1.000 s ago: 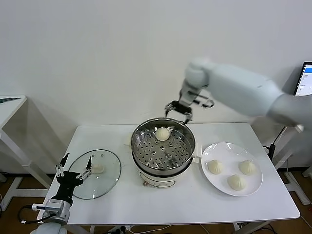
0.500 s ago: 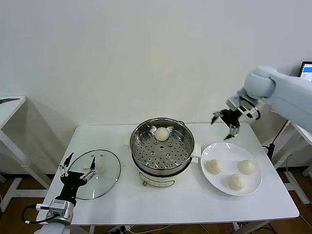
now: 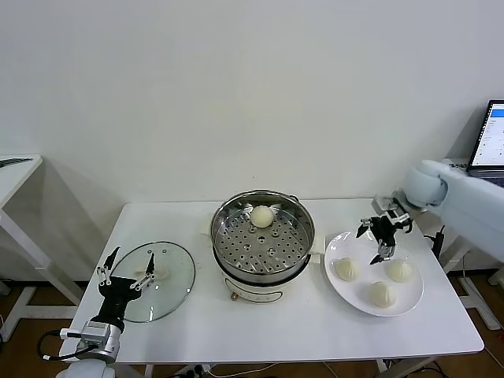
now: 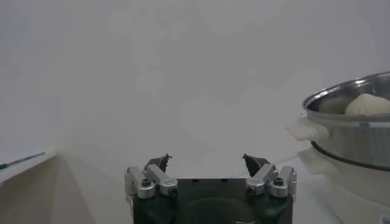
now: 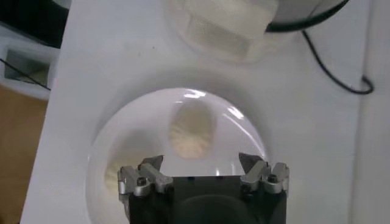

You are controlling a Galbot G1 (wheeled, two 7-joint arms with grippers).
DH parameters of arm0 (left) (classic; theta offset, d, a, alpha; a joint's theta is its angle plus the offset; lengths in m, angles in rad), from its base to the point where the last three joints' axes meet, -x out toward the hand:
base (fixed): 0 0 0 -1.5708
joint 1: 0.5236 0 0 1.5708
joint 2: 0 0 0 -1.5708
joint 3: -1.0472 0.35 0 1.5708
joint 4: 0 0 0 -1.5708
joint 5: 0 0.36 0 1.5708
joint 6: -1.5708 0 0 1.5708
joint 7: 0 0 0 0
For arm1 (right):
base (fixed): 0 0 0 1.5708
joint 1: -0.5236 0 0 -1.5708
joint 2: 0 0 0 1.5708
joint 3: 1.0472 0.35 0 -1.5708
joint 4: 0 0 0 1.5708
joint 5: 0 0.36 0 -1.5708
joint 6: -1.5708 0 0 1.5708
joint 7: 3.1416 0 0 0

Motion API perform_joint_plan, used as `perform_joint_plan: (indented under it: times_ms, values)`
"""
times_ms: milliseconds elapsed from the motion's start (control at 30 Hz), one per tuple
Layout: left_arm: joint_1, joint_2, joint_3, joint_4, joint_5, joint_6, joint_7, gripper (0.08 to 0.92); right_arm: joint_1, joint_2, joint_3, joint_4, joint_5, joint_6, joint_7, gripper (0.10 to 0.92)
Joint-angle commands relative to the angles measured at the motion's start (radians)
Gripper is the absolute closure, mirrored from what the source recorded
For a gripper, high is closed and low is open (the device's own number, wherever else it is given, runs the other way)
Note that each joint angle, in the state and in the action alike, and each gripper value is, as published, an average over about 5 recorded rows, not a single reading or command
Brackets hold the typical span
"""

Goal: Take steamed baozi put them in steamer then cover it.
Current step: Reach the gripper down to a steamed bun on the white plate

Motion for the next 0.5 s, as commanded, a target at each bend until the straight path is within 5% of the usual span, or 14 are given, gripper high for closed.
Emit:
perform_joint_plan:
  times_ms: [33,500]
  values:
    - [-0.001,0.0,0.002,0.005,0.002,0.001,-0.001,0.177,-0.162,0.027,0.096,-0.049,-0.036,-0.039,0.048,0.203]
    - [-0.002,-0.002,-0.003,0.016,0.006,-0.004,0.0,0.177,-0.206,0.104,0.135,-0.107,-0.091,-0.043,0.085,0.203]
